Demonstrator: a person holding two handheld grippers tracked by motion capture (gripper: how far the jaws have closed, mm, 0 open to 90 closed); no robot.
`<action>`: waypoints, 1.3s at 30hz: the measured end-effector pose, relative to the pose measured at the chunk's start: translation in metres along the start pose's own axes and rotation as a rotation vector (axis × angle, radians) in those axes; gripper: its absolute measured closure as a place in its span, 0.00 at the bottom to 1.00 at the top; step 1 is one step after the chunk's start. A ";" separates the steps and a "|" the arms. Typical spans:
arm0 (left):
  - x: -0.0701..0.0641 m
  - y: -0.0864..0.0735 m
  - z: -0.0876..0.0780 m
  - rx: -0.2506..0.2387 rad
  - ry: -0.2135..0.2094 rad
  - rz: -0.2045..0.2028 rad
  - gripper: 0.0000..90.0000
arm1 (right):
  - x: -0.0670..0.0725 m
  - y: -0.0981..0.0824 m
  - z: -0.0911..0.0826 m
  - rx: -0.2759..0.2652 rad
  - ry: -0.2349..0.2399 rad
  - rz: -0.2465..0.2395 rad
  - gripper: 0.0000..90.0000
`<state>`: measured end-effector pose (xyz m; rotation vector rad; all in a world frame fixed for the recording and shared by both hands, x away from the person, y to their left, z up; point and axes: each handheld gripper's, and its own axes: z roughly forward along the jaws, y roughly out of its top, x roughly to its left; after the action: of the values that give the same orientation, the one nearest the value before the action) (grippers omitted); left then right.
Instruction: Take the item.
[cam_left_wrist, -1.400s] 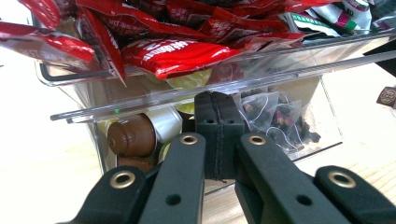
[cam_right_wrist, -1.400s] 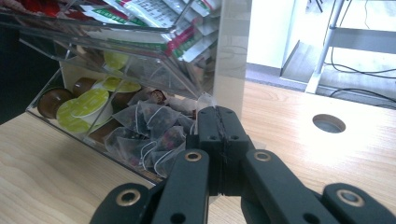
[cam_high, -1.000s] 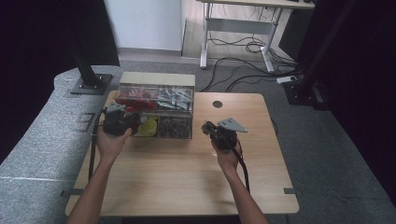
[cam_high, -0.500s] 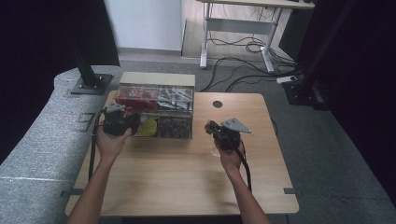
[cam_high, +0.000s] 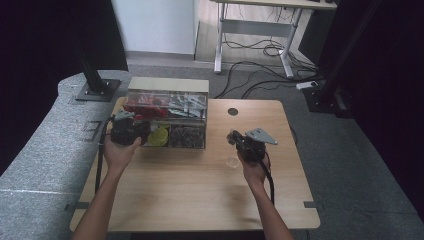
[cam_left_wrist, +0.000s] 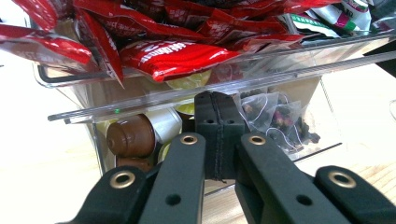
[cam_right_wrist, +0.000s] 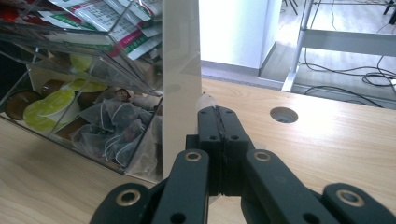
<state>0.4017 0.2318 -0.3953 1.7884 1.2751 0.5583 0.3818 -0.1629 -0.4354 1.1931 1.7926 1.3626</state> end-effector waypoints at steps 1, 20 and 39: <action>0.000 0.000 0.000 0.001 0.000 0.000 1.00 | -0.001 -0.001 -0.001 0.001 -0.003 0.002 0.99; 0.000 0.000 0.000 0.003 0.001 0.003 1.00 | -0.012 -0.010 -0.003 0.042 -0.009 -0.002 0.91; -0.002 -0.001 0.001 0.001 -0.001 0.007 1.00 | -0.013 -0.020 -0.012 0.041 -0.034 -0.012 0.64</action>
<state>0.4011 0.2299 -0.3959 1.7943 1.2693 0.5606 0.3714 -0.1816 -0.4513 1.2179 1.8093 1.2968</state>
